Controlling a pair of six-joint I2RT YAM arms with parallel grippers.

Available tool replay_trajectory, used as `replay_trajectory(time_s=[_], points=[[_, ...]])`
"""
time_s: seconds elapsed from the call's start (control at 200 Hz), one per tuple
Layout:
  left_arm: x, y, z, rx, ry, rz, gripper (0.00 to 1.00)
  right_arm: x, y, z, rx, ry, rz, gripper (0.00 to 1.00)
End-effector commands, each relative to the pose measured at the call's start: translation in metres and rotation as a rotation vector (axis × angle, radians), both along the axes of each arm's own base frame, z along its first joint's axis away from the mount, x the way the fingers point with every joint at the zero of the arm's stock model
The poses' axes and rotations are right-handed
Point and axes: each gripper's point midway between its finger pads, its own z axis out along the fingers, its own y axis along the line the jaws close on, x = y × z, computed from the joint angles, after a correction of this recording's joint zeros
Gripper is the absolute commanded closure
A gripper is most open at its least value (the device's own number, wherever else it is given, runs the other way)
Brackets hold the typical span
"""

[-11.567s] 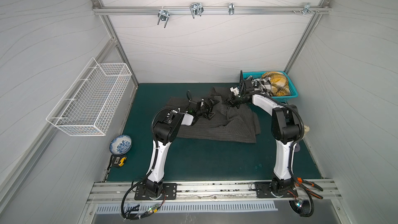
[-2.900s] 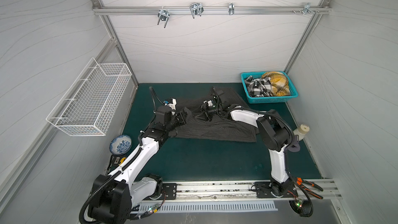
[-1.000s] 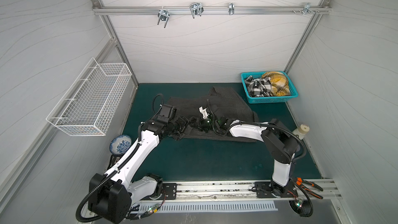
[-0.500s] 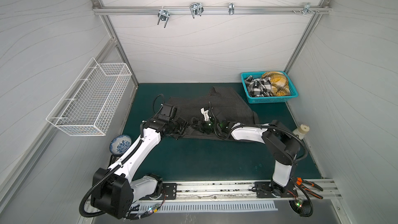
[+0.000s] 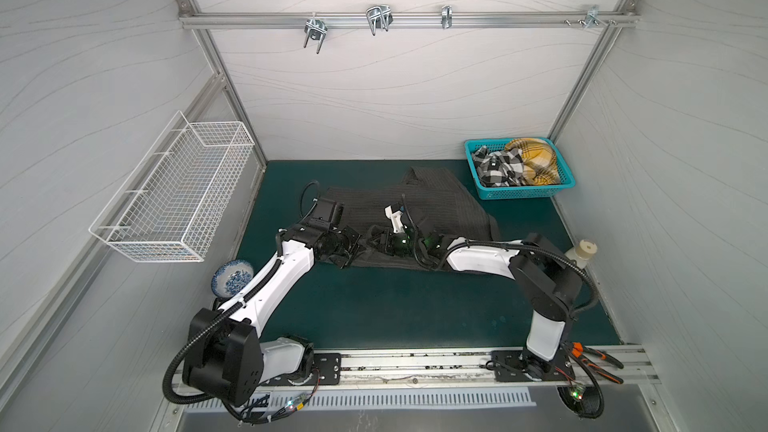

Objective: Fold and stack the long sleeve shirts

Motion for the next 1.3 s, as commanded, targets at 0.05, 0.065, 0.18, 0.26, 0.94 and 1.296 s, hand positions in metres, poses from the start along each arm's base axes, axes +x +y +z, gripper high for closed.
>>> replay_trajectory(time_s=[0.05, 0.065, 0.18, 0.26, 0.94, 1.296], points=[[0.035, 0.014, 0.054, 0.157, -0.252, -0.144, 1.0, 0.014, -0.048, 0.014, -0.116, 0.035, -0.112, 0.35], [0.038, 0.016, 0.062, 0.177, -0.29, -0.168, 1.0, 0.015, -0.056, 0.016, -0.126, 0.043, -0.129, 0.33], [0.054, 0.029, 0.125, 0.303, -0.621, -0.211, 1.0, 0.016, -0.117, 0.015, -0.232, 0.153, -0.245, 0.2], [0.055, 0.025, 0.169, 0.274, -0.864, -0.21, 1.0, 0.012, -0.145, 0.007, -0.204, 0.249, -0.301, 0.17], [0.009, 0.005, 0.242, 0.098, -1.302, -0.26, 1.0, 0.063, -0.252, -0.013, 0.128, 0.615, -0.746, 0.14], [-0.005, 0.001, 0.243, 0.057, -1.355, -0.288, 1.0, 0.092, -0.257, -0.034, 0.144, 0.691, -0.856, 0.29]])
